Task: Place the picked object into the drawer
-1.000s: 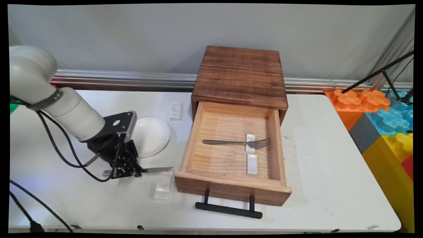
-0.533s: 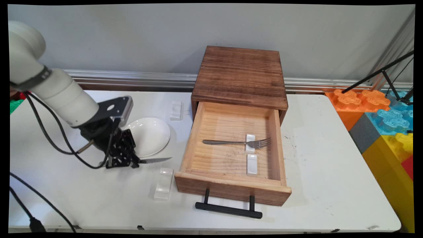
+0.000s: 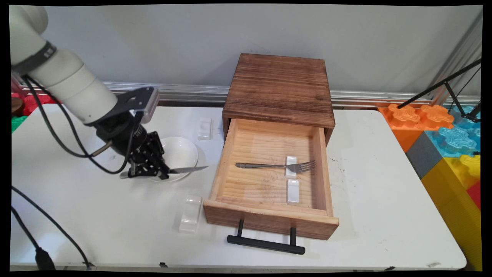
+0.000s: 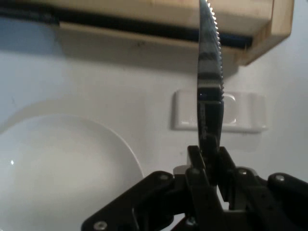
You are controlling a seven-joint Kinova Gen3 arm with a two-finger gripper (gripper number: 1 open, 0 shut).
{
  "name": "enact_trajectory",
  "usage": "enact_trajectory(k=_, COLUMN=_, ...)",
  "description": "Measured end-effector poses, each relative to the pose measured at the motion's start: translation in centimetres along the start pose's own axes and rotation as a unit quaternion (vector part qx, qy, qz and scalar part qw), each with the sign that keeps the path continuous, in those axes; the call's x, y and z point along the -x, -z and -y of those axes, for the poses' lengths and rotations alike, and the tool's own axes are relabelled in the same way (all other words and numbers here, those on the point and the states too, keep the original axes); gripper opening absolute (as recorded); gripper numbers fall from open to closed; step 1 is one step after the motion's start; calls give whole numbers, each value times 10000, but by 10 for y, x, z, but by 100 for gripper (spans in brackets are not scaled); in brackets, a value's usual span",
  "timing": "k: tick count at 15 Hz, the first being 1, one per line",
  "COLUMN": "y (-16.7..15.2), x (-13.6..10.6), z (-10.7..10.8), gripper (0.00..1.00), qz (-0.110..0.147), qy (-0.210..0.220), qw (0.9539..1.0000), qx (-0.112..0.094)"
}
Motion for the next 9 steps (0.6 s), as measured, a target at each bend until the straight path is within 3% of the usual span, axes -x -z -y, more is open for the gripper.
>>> enact_trajectory(k=9, y=14, x=-57, z=15, gripper=0, qz=-261, qy=-119, qw=9996, qx=75)
